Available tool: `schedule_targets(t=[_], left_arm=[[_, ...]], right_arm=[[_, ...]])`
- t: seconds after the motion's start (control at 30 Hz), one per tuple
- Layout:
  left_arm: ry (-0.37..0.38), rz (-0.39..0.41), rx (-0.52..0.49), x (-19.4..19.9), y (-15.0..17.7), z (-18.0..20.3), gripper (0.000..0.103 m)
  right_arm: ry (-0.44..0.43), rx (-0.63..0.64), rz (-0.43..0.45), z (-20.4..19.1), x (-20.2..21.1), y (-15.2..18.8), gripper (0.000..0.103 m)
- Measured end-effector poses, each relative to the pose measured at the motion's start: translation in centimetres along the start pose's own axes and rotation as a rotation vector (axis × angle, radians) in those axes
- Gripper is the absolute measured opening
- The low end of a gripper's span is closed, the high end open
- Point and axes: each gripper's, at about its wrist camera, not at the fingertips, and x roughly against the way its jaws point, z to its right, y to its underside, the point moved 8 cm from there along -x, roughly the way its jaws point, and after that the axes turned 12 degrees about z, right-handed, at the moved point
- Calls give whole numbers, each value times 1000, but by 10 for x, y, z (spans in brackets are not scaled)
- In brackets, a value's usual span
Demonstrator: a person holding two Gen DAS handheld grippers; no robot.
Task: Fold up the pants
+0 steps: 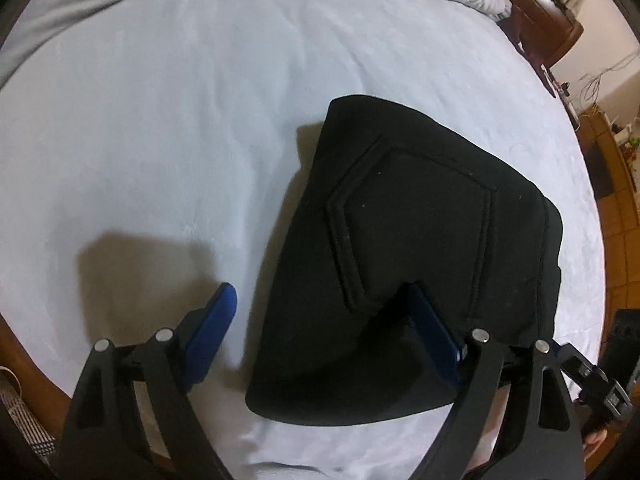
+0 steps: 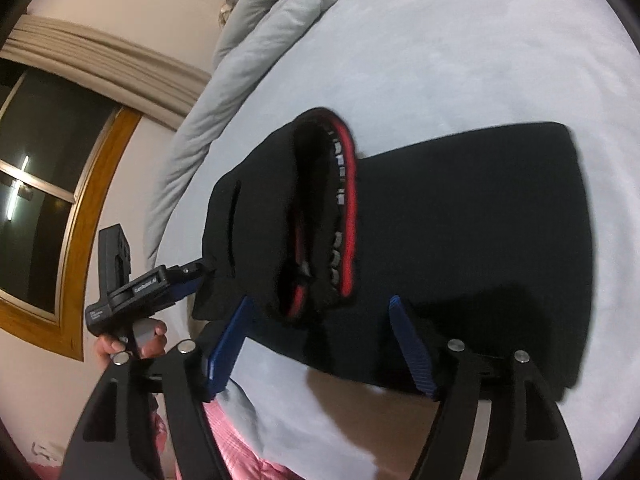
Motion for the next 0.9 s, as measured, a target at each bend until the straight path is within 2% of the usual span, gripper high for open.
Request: schedule_targets(t=[0.03, 0.13, 0.23, 0.3, 0.33, 0.4, 0.47, 0.5, 0.53, 0.6, 0.73, 0.9], left_arm=[[3, 1, -7, 0, 13, -7, 87], [2, 5, -39, -1, 21, -8, 88], [41, 2, 3, -2, 22, -11, 89], [64, -11, 24, -5, 19, -10, 90], [75, -14, 31, -5, 18, -11, 90], [81, -15, 30, -4, 19, -11, 90], [79, -14, 30, -3, 18, -12, 88], [79, -15, 31, -2, 19, -14, 88], [78, -17, 33, -1, 19, -15, 88], [66, -9, 32, 2, 18, -17, 88], [36, 38, 14, 14, 12, -15, 88], [50, 77, -54, 30, 8, 8, 89]], right_arm=[[-2, -6, -5, -1, -5, -2, 77], [16, -41, -37, 2, -28, -7, 84], [14, -42, -35, 5, -43, -12, 90], [4, -40, -23, 3, -48, -15, 89], [-29, -32, -18, -2, -50, -16, 86], [-107, -83, -49, -8, -60, -14, 54], [-117, -97, -59, -7, -67, -13, 39], [-113, -83, -60, -7, -68, -13, 28], [-122, -68, -55, -10, -66, -13, 23], [-146, -27, -36, -19, -55, -15, 20], [-113, 73, -1, -35, -33, -19, 19], [-92, 89, 48, -42, -2, -32, 19]])
